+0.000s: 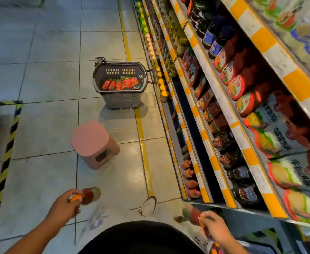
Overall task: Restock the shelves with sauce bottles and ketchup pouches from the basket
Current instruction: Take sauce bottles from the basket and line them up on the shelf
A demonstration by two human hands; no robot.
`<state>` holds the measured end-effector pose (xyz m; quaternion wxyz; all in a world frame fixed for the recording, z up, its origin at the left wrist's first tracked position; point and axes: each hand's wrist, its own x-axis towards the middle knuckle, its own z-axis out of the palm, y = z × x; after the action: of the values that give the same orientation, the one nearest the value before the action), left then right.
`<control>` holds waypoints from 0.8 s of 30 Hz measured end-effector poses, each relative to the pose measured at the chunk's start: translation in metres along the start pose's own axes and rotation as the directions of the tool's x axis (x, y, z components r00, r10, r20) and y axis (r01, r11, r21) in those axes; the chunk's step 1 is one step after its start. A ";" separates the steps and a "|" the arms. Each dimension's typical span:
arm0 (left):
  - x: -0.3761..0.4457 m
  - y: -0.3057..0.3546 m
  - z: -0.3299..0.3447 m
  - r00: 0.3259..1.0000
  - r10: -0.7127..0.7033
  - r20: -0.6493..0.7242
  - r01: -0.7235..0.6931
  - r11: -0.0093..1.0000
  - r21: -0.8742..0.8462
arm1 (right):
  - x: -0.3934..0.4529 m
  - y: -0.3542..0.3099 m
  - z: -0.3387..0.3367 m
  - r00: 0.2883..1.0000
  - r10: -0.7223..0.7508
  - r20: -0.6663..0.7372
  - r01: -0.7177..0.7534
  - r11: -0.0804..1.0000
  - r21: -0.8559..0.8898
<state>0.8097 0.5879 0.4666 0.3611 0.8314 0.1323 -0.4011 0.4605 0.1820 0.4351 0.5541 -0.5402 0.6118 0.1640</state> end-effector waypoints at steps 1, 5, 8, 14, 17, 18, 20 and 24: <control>0.007 0.000 0.000 0.999 -0.039 -0.014 0.039 0.999 -0.012 | 0.000 -0.030 -0.003 0.999 -0.016 0.043 0.017 1.000 -0.017; 0.039 0.017 -0.001 0.989 -0.145 -0.036 0.144 0.989 -0.028 | 0.031 -0.119 0.002 0.991 -0.115 0.074 0.109 0.991 0.081; 0.078 0.044 -0.001 0.982 -0.185 -0.025 0.185 0.983 0.006 | 0.055 -0.167 0.016 0.991 -0.129 0.033 0.123 0.983 0.136; 0.172 0.124 0.015 0.988 -0.111 0.105 0.092 0.981 0.172 | 0.094 -0.218 0.057 0.998 -0.034 -0.048 0.045 0.970 0.240; 0.222 0.171 0.035 0.976 -0.055 0.208 -0.003 0.964 0.267 | 0.122 -0.224 0.081 0.995 0.072 -0.064 -0.048 0.943 0.329; 0.242 0.183 0.043 0.969 -0.026 0.247 -0.051 0.952 0.301 | 0.131 -0.222 0.089 0.992 0.101 -0.072 -0.069 0.929 0.363; 0.282 0.205 0.062 0.947 0.036 0.318 -0.156 0.920 0.359 | 0.155 -0.216 0.108 0.981 0.174 -0.083 -0.123 0.896 0.427; 0.359 0.240 0.131 0.884 0.128 0.450 -0.346 0.827 0.444 | 0.216 -0.204 0.145 0.956 0.276 -0.096 -0.182 0.822 0.540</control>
<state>1.0876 0.3015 0.2567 0.1944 0.8066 -0.1627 -0.5341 0.7474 0.1207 0.2834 0.6023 -0.3024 0.7387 0.0094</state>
